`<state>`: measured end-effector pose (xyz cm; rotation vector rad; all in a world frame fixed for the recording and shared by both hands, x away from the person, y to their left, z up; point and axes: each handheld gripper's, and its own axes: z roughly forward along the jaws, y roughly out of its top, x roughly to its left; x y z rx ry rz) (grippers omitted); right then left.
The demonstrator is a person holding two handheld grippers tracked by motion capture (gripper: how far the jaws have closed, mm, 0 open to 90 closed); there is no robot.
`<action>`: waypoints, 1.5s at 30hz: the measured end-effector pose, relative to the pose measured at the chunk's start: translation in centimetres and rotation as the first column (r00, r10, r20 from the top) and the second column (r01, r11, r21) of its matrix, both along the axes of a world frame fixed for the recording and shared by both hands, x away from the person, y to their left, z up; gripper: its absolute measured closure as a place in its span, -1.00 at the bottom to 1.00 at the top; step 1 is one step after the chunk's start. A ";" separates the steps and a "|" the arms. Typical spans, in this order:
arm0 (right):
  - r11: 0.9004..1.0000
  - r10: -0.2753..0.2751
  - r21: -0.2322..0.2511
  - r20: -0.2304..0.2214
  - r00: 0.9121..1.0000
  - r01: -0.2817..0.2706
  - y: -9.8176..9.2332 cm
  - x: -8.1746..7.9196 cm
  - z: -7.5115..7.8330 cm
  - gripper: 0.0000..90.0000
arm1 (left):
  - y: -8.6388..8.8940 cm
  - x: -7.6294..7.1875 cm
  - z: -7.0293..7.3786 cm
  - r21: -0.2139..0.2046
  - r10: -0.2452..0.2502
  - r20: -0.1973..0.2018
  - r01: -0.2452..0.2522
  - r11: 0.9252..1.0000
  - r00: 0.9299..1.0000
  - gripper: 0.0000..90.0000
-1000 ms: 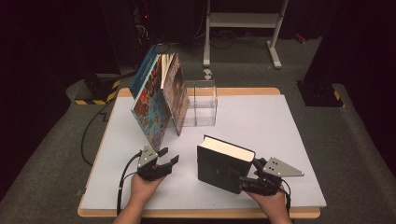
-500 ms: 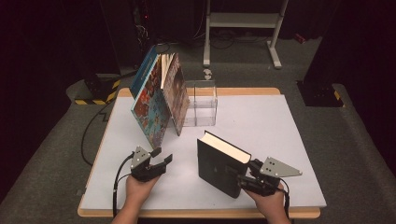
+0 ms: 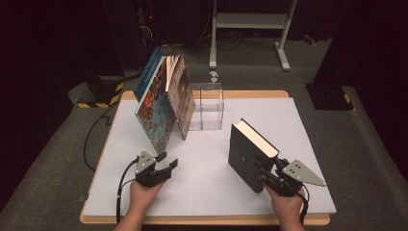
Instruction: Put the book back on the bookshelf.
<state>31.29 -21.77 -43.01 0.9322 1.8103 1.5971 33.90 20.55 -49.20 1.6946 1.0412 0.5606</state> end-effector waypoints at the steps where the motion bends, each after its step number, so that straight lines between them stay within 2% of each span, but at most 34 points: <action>1: 1.000 0.000 0.011 -0.004 1.000 0.000 -0.2 0.0 -0.1 0.19 | 0.0 0.0 0.0 0.004 0.001 -0.002 -0.001 1.000 1.000 -0.05; 4: 1.000 0.006 0.013 -0.029 1.000 -0.005 -0.7 0.0 -0.2 0.17 | -0.1 0.0 0.0 0.039 0.025 0.013 -0.026 0.999 1.000 -0.04; 11: 1.000 0.013 0.030 -0.115 0.993 -0.010 -1.2 0.3 0.4 0.09 | -0.3 0.2 -0.1 0.040 0.017 -0.010 -0.017 0.999 1.000 -0.05; 15: 0.999 0.024 0.043 -0.116 0.993 -0.020 -1.1 0.5 0.9 -0.03 | -0.1 0.2 -0.2 0.041 0.030 -0.008 -0.029 0.999 1.000 -0.05; 19: 1.000 0.001 0.007 -0.109 0.994 -0.001 -0.9 0.5 1.5 0.09 | 0.2 0.2 -0.2 0.029 0.038 -0.010 -0.038 0.999 0.999 -0.04; 21: 1.000 0.007 0.010 -0.120 0.993 -0.006 -1.0 0.7 1.6 0.09 | 0.4 0.2 -0.2 0.017 0.042 -0.010 -0.041 0.999 0.999 -0.04; 26: 1.000 0.000 -0.028 -0.170 0.985 -0.005 -1.1 1.2 2.3 0.14 | 0.6 0.2 -0.2 0.007 0.040 -0.011 -0.040 0.999 0.999 -0.04; 29: 1.000 -0.018 -0.028 -0.195 0.981 0.013 -1.0 1.3 2.6 0.19 | 0.6 0.2 -0.2 0.006 0.038 -0.014 -0.038 0.999 0.999 -0.03; 31: 0.999 -0.030 -0.029 -0.198 0.980 0.025 -0.6 1.5 3.0 0.19 | 0.6 0.2 -0.2 0.001 0.036 -0.015 -0.036 0.999 0.999 -0.03; 33: 0.998 -0.039 -0.050 -0.190 0.981 0.030 0.2 1.6 3.5 0.20 | 0.5 0.2 -0.2 0.000 0.031 -0.015 -0.031 1.000 0.999 -0.03; 35: 0.996 -0.051 -0.086 -0.161 0.986 0.037 1.6 1.9 4.6 0.20 | 0.4 0.2 -0.3 0.006 0.025 -0.013 -0.025 1.000 1.000 -0.03; 37: 0.995 -0.049 -0.088 -0.144 0.988 0.037 2.3 2.3 5.4 0.20 | 0.5 0.3 -0.3 0.004 0.023 -0.015 -0.022 1.000 1.000 -0.03; 41: 0.997 -0.053 -0.068 -0.117 0.992 0.045 4.7 4.1 7.3 0.20 | 0.6 0.3 -0.3 -0.009 0.018 -0.014 -0.019 1.000 1.000 -0.03; 45: 0.993 -0.090 -0.082 -0.093 0.992 0.082 7.6 6.5 7.6 0.20 | 0.6 0.3 -0.2 -0.017 0.012 -0.015 -0.012 1.000 1.000 -0.03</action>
